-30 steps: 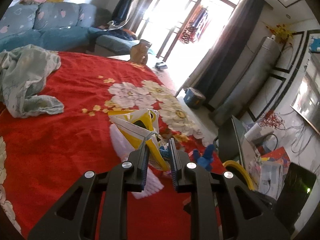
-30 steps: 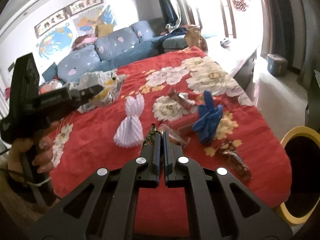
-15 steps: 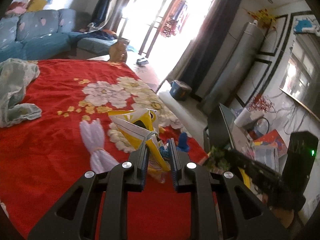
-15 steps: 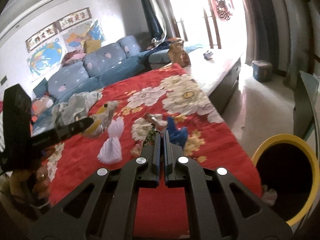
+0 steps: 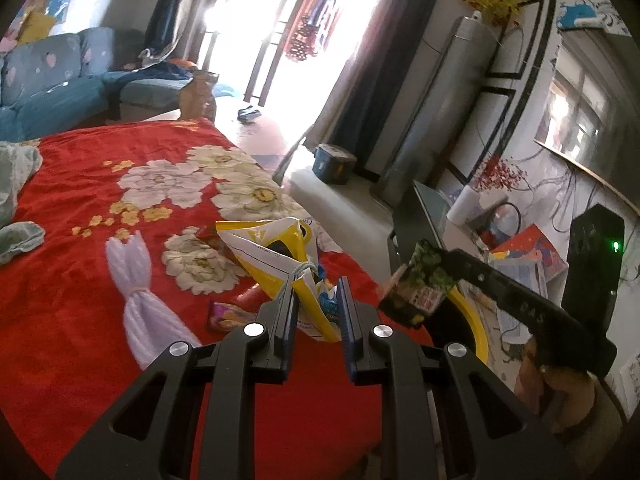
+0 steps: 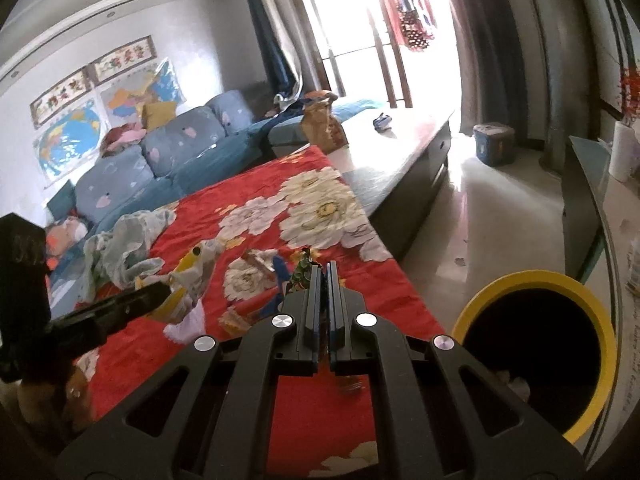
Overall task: Collect trash
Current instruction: 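Carry the yellow-white wrapper and green packet over the yellow-rimmed bin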
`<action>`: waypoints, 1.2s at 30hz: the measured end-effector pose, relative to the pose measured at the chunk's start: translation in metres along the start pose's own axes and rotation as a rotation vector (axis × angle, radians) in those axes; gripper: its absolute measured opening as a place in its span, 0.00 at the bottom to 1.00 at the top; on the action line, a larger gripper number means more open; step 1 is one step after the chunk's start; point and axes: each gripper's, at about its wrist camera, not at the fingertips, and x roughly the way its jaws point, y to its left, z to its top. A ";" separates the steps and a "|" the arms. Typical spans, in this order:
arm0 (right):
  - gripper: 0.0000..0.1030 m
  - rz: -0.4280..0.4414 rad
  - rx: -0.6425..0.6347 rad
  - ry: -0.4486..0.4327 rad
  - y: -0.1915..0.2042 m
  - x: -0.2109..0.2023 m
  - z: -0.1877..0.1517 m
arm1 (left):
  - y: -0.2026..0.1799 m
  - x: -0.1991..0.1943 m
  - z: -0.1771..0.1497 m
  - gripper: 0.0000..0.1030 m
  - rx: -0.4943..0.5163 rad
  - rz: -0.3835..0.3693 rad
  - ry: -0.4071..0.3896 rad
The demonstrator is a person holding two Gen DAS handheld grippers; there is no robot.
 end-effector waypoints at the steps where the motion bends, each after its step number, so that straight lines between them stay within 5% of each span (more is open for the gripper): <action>1: 0.01 -0.006 0.002 -0.004 -0.002 -0.001 0.000 | -0.002 0.001 -0.001 0.18 0.005 -0.003 0.003; 36: 0.01 -0.227 0.134 -0.094 -0.094 -0.028 0.008 | -0.096 0.053 -0.022 0.18 0.222 -0.131 0.109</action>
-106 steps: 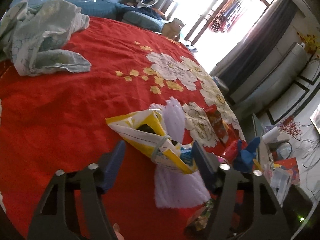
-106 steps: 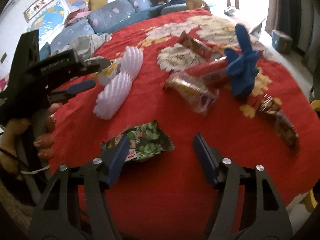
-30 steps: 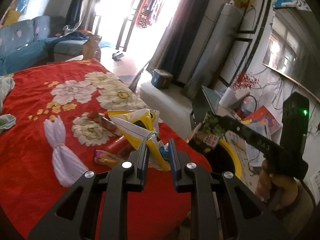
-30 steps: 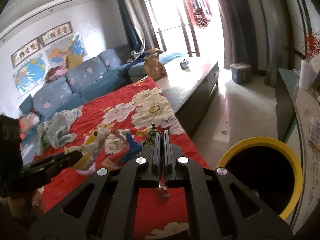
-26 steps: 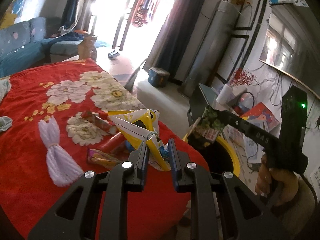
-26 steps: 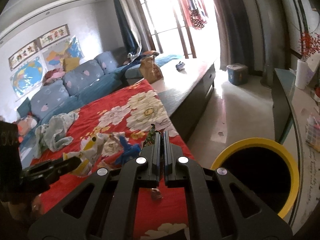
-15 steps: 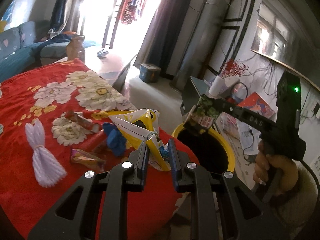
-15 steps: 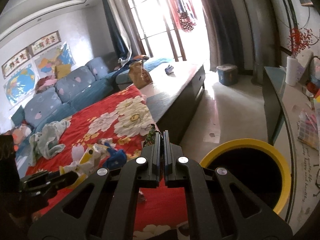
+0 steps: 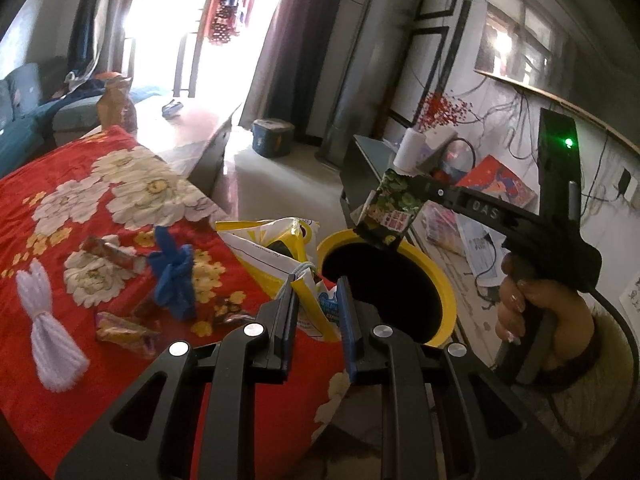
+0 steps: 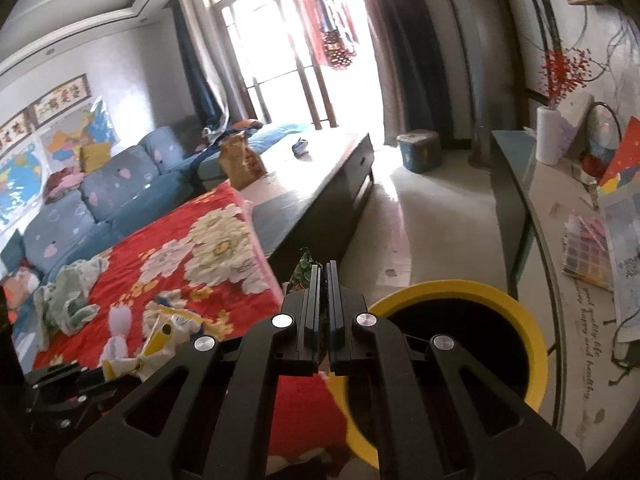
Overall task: Collect trash
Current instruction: 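Carry the yellow-white wrapper and green packet over the yellow-rimmed bin, then open both tools to drop the wrapper and packet into the bin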
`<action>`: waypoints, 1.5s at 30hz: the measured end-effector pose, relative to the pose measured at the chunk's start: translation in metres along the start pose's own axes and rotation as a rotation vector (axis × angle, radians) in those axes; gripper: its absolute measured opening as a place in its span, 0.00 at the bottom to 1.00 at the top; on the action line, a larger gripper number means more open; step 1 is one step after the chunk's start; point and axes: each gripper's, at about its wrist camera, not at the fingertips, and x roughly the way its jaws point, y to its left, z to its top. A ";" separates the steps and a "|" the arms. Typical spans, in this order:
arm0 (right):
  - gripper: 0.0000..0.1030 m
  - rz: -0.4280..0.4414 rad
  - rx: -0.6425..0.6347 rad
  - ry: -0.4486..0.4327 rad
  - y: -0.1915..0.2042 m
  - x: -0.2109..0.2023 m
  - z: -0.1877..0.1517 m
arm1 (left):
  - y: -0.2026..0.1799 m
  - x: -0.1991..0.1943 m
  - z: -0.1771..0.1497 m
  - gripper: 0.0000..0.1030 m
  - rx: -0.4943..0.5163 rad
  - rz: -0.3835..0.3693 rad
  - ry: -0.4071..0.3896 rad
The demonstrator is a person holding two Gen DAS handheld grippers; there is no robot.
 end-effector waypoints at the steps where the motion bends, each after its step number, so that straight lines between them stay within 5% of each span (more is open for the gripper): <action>1: 0.01 -0.009 0.005 -0.002 -0.004 0.000 0.000 | -0.003 0.003 0.000 0.18 0.007 -0.004 0.004; 45: 0.01 -0.222 0.263 0.051 -0.144 0.016 -0.021 | -0.091 0.145 -0.016 0.18 0.155 -0.169 0.187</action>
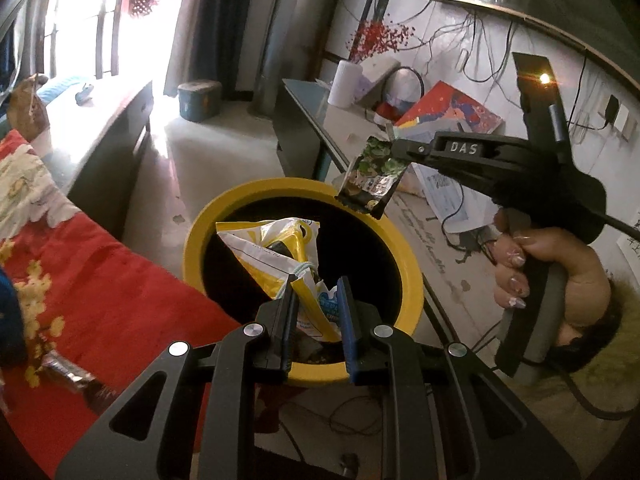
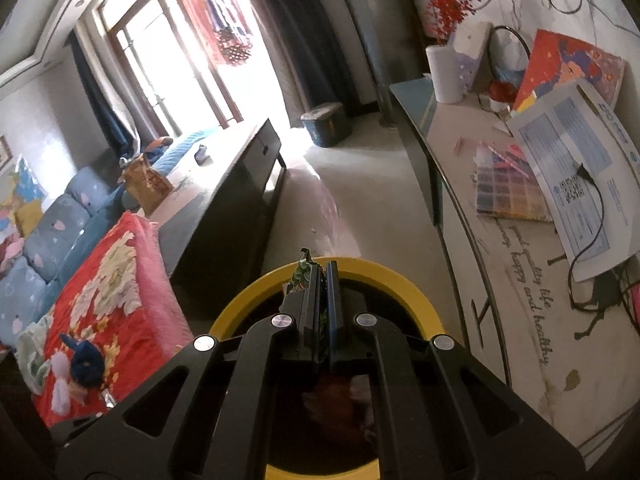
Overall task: Collect trash
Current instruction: 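Open both tools to drop the wrapper and packet into the bin, then move both open tools back over the bedspread trash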
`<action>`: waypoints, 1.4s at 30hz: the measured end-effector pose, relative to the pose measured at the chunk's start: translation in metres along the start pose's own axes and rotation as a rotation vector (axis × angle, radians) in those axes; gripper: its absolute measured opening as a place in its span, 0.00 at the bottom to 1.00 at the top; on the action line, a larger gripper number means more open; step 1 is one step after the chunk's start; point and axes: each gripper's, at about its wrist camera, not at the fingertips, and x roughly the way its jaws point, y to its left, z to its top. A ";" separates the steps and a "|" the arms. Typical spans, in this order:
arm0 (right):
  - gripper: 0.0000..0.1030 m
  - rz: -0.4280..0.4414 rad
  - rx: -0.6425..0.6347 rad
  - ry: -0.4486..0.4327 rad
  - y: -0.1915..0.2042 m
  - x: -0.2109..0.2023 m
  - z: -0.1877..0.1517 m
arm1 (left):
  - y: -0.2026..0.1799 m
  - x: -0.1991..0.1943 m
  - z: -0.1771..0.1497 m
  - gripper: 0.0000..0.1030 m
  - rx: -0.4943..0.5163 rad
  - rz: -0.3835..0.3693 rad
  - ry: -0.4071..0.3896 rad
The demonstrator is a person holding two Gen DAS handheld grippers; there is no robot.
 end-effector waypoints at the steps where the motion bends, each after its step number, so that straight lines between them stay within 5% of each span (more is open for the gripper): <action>1: 0.01 0.000 0.007 0.004 -0.002 0.001 0.000 | 0.000 0.005 0.000 0.18 0.003 -0.001 0.006; 4: 0.04 0.002 0.024 0.016 -0.008 0.005 -0.001 | 0.000 0.019 0.001 0.19 0.016 0.003 0.021; 7: 0.21 0.013 0.045 0.026 -0.012 0.007 -0.001 | 0.002 0.031 0.001 0.24 0.020 0.012 0.041; 9: 0.28 0.008 0.042 0.024 -0.013 0.007 -0.002 | 0.003 0.032 0.000 0.36 0.019 0.027 0.038; 11: 0.37 0.011 0.036 0.017 -0.012 0.006 -0.001 | 0.003 0.028 0.000 0.60 0.014 0.027 0.022; 19: 0.53 -0.017 0.005 -0.026 -0.002 -0.003 0.001 | 0.012 0.000 0.005 0.88 -0.023 0.074 -0.056; 25: 0.64 -0.026 -0.022 -0.048 0.008 -0.008 0.001 | 0.027 -0.025 0.008 0.92 -0.071 0.117 -0.103; 42: 0.69 0.039 -0.105 -0.054 0.048 -0.017 -0.005 | 0.058 -0.082 0.009 0.92 -0.139 0.203 -0.213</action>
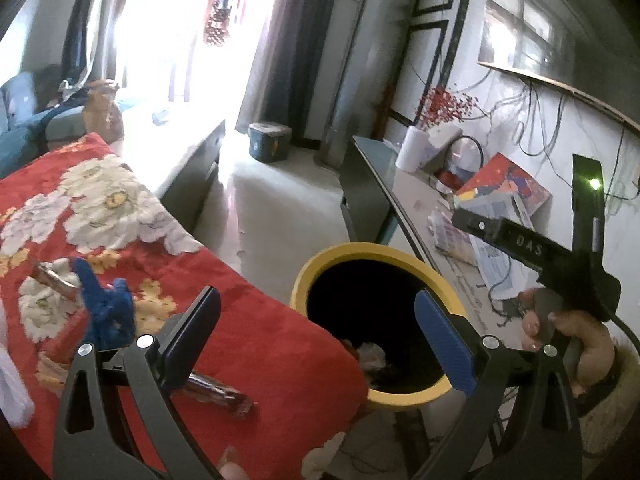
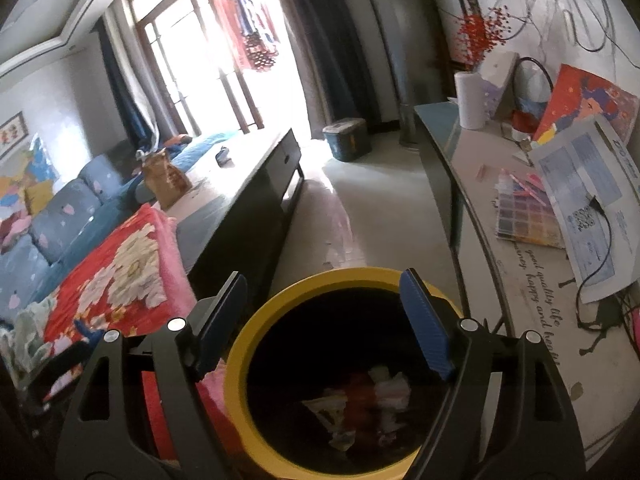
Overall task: Collect trash
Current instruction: 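Move both open tools back over the bedspread trash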
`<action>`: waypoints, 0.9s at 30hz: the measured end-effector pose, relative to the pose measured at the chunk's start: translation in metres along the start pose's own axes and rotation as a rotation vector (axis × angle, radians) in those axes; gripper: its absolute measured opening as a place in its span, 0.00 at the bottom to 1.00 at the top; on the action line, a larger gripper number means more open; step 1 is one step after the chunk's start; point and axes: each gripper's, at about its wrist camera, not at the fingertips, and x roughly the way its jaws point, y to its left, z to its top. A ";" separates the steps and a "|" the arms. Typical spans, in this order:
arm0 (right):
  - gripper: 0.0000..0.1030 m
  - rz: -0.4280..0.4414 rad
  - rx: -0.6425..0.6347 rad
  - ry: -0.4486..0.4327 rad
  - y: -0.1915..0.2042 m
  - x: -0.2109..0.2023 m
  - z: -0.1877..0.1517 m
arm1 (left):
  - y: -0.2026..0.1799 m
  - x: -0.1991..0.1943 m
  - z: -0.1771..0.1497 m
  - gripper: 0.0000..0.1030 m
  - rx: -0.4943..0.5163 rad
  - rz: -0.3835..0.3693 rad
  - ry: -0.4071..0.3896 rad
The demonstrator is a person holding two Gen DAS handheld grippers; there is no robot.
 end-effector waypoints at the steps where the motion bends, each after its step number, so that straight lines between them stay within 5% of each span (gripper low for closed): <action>1: 0.69 0.008 -0.007 0.002 0.004 0.000 -0.001 | 0.003 -0.004 0.001 0.92 0.000 0.015 -0.010; 27: 0.71 0.200 -0.249 0.081 0.122 -0.012 -0.039 | 0.085 -0.071 0.002 0.92 -0.114 0.225 -0.135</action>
